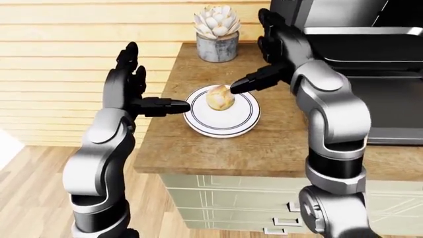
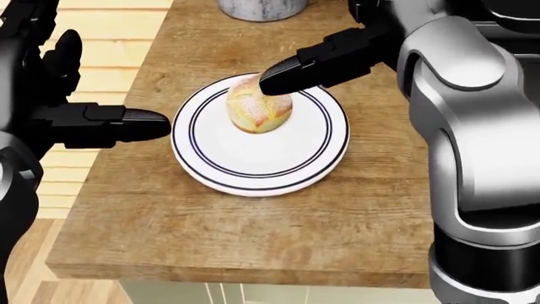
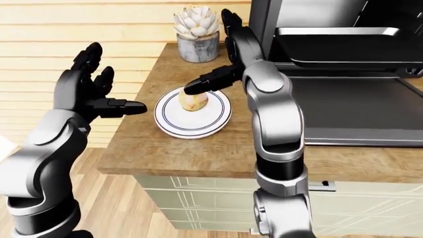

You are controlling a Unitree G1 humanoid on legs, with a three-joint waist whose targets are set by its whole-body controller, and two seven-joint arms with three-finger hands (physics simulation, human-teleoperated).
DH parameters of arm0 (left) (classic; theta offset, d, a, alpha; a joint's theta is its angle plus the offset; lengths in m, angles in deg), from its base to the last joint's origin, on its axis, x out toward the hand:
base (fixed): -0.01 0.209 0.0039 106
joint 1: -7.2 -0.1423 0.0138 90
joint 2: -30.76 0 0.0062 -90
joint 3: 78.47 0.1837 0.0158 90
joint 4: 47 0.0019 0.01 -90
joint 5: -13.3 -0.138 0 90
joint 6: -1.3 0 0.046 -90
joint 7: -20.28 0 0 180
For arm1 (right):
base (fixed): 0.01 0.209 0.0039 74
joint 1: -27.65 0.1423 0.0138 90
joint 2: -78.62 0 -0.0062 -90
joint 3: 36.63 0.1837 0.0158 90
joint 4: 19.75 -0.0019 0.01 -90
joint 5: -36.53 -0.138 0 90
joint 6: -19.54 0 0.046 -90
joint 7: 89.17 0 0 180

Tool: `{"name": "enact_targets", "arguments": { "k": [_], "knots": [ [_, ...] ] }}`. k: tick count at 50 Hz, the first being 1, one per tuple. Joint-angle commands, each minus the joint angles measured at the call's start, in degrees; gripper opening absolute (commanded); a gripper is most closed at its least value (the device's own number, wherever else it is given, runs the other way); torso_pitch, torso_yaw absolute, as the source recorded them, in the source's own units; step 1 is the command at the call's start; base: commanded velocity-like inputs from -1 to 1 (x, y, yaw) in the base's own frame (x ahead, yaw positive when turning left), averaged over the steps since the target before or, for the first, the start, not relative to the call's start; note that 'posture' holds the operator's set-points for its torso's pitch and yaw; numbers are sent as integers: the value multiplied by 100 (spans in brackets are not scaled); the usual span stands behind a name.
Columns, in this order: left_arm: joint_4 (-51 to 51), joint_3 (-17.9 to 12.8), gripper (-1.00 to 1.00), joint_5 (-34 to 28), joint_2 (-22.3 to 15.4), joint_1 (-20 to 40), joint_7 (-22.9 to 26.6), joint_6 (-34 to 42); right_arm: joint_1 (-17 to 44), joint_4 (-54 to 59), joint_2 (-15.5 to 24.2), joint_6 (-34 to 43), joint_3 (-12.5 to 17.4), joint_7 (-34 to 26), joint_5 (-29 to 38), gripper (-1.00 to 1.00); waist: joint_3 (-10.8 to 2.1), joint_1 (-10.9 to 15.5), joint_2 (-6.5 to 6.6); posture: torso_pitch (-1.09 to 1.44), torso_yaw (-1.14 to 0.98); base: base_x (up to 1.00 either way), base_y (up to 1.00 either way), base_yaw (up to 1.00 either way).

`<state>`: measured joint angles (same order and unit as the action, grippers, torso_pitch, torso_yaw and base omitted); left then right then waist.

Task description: Place the bread on the tray of the toaster oven.

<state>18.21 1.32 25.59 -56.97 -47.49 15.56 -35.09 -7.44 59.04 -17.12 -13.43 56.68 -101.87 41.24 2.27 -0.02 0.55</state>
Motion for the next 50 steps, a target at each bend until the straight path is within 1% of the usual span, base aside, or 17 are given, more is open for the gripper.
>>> {"name": "enact_targets", "arguments": {
  "k": [1, 6, 7, 13, 23, 36, 41, 48, 50],
  "knots": [
    [-161, -51, 100, -5, -56, 173, -2, -191, 182, -124, 32, -185, 20, 36, -5, 100, -154, 1, 10, 0, 0, 0, 0, 0],
    [-112, -52, 100, -1, -62, 176, -5, -222, 158, 50, -8, -404, 9, -11, -86, 100, -160, -6, 8, 0, 0, 0, 0, 0],
    [-98, -44, 100, -5, -60, 172, -5, -239, 148, 100, 6, -465, -50, -29, -54, 100, -164, -7, 8, 0, 0, 0, 0, 0],
    [-149, -93, 100, 23, -84, 187, -15, -181, 133, 325, -19, -720, -49, -40, 23, 100, -168, -13, 17, 0, 0, 0, 0, 0],
    [-203, -76, 100, 27, -82, 146, -34, -165, 99, 747, -138, -1222, -99, -17, 155, 100, -176, -19, 24, 0, 0, 0, 0, 0],
    [-167, -104, 100, 57, -111, 179, -51, -162, 121, 1052, -286, -1414, -136, 6, 163, 100, -173, -21, 32, 0, 0, 0, 0, 0],
    [-157, -104, 100, 72, -120, 190, -60, -158, 37, 1187, -318, -1581, -197, 41, 253, 100, -169, -22, 31, 0, 0, 0, 0, 0],
    [-98, -94, 100, 69, -125, 189, -59, -211, 11, 1474, -374, -1833, -190, 42, 317, 100, -178, -21, 37, 0, 0, 0, 0, 0],
    [-109, -98, 100, 71, -123, 191, -63, -193, -9, 1534, -397, -1886, -201, 51, 330, 95, -180, -20, 39, 0, 0, 0, 0, 0]
  ]
}}
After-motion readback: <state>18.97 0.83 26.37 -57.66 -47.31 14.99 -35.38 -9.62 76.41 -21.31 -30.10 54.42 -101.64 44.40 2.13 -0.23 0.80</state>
